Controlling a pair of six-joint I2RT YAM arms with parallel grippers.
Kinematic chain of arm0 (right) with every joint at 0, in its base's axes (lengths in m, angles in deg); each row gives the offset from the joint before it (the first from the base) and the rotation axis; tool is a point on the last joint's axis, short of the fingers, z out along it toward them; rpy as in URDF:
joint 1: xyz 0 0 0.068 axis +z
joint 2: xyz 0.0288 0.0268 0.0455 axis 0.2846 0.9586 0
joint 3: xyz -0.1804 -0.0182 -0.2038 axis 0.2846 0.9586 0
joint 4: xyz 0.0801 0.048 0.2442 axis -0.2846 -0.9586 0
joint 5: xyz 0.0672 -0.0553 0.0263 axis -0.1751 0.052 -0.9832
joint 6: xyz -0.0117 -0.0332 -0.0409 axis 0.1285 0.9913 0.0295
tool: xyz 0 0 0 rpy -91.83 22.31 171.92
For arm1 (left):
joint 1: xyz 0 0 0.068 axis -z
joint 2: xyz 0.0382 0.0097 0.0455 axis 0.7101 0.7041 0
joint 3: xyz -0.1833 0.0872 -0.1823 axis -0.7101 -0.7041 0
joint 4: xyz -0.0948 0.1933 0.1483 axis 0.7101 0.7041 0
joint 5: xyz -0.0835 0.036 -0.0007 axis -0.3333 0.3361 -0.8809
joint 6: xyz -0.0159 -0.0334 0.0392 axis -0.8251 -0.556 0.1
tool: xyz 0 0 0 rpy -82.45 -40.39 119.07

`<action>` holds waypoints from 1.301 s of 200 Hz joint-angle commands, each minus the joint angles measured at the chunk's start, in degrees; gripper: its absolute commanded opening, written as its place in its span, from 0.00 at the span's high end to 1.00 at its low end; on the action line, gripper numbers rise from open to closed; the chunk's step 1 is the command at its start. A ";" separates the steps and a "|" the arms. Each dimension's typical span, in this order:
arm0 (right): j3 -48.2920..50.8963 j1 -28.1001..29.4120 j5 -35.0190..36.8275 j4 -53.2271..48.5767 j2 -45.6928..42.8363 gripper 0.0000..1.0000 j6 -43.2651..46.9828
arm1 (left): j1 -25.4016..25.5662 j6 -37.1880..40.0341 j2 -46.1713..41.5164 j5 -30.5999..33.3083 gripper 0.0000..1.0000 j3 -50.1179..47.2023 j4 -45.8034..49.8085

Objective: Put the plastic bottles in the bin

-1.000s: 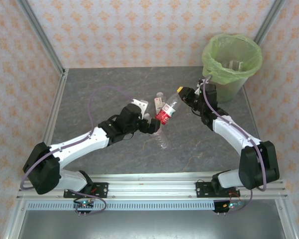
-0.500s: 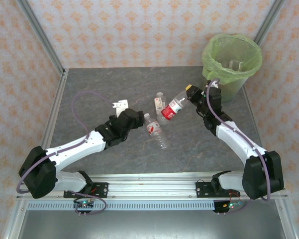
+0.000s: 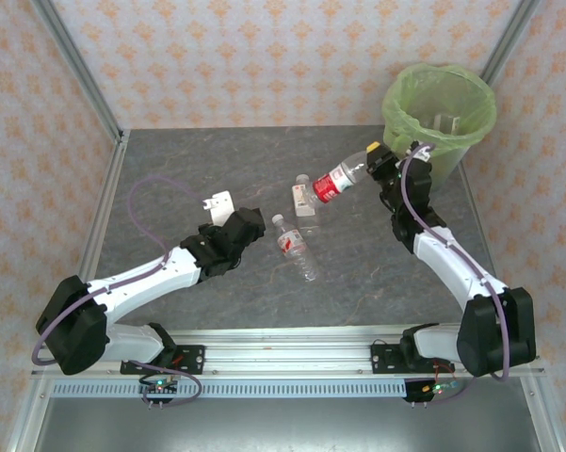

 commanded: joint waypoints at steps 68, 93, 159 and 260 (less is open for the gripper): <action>-7.45 -3.44 11.66 8.69 -4.34 1.00 6.94 | -0.30 -2.25 1.38 4.74 0.00 1.16 4.36; -10.21 -3.68 13.43 9.00 -3.68 1.00 8.94 | -0.25 -1.90 2.37 4.16 0.00 1.87 4.46; -18.63 -4.16 19.30 9.04 -0.47 1.00 17.24 | -0.36 -3.93 2.27 5.64 0.00 1.64 5.78; -22.61 -16.96 31.97 16.47 6.04 1.00 8.26 | -0.34 -4.81 1.52 6.94 0.00 1.18 7.43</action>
